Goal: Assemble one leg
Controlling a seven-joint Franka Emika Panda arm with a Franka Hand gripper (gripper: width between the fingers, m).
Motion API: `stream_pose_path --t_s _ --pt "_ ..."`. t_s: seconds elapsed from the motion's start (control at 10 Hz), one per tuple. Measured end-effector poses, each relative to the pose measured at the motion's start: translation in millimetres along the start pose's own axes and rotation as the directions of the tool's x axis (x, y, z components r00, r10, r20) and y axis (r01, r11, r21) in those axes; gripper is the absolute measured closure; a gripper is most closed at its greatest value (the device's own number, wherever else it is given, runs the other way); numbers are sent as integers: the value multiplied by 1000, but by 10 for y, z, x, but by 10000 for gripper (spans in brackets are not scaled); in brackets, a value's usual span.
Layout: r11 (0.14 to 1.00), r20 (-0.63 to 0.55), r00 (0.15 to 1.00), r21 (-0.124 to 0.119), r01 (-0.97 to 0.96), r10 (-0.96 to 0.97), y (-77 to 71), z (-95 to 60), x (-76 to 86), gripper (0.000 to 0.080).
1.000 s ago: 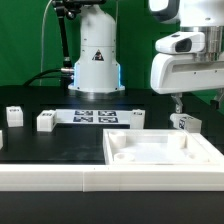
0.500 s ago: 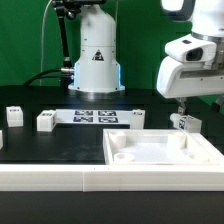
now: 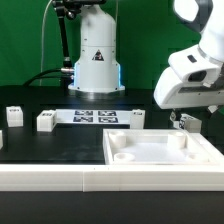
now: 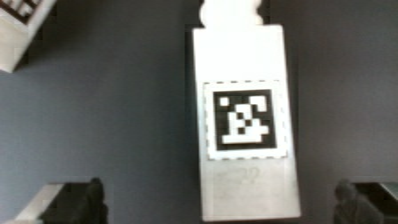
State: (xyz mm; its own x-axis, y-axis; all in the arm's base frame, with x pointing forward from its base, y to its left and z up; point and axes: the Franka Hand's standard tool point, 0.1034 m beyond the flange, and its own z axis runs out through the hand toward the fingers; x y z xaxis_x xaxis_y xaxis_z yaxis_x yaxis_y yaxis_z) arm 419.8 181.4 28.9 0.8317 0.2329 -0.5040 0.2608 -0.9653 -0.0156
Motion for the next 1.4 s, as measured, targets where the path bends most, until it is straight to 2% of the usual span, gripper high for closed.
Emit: stream_pose_path --t_s 0.2,0.5,0.7,0.9,1.1,1.3,1.4 --pt "1000 107 994 -4 1 -1 -18 12 23 150" --pt "1000 304 953 -16 7 -2 -26 62 -46 150" --pt "1000 396 918 -15 7 0 -8 144 -34 150" --pt "1000 399 917 -16 2 4 -24 192 -19 150" --pt "999 387 922 -28 -17 26 -60 260 -15 150" --pt "999 376 926 -25 -21 29 -43 284 8 150" --pt "999 376 926 -25 -20 28 -45 286 7 274"
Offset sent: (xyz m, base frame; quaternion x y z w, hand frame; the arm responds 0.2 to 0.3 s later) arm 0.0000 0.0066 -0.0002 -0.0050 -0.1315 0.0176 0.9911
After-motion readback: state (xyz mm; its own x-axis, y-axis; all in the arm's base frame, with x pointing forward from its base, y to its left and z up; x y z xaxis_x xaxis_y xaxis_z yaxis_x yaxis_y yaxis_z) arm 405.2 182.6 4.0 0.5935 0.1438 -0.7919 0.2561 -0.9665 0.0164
